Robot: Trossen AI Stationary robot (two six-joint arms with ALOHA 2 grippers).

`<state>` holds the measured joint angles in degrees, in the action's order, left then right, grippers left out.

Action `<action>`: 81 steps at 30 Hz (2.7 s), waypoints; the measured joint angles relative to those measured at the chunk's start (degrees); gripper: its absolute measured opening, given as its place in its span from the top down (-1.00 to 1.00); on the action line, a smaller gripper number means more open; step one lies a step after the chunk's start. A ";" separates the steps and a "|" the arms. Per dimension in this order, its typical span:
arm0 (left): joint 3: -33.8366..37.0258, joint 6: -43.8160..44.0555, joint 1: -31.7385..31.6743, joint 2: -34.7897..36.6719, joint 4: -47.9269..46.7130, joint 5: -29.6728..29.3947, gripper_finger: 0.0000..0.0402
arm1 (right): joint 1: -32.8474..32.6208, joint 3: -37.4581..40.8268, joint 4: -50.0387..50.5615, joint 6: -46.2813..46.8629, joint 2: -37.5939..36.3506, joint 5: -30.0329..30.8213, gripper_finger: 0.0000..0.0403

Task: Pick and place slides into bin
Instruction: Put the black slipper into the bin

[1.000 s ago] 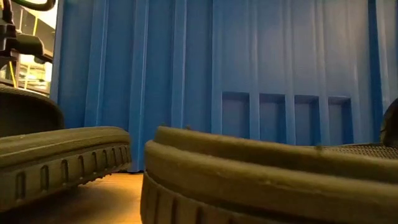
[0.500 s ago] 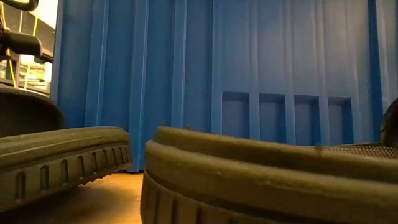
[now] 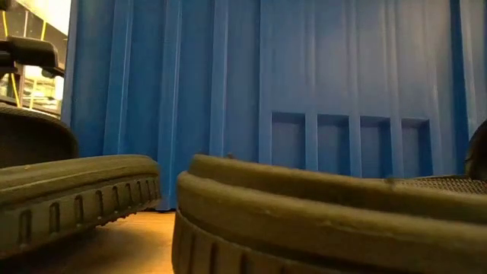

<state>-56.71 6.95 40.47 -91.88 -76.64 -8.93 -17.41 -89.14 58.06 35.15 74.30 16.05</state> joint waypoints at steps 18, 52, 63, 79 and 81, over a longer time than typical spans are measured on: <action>0.09 21.30 0.00 -0.26 -8.02 -6.22 -0.07 | -0.72 0.00 6.14 12.29 0.00 3.48 -0.50; 0.15 26.23 -0.70 -0.26 -5.36 -2.75 -0.07 | -0.63 0.02 7.25 21.60 0.00 15.78 -0.50; 0.15 23.44 -0.70 -0.26 -3.25 -1.05 -0.07 | -0.63 0.04 7.24 21.82 0.00 15.21 -0.50; 0.15 21.86 -0.71 -0.26 -2.66 -5.48 -0.08 | -0.63 0.04 7.24 20.24 0.00 14.99 -0.50; 0.15 20.39 -0.72 -0.26 -2.79 -6.73 -0.08 | -0.63 0.04 7.24 20.03 0.00 14.99 -0.50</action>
<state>-56.55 27.34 39.75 -92.14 -79.43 -15.66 -18.04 -89.10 65.30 55.18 74.30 31.05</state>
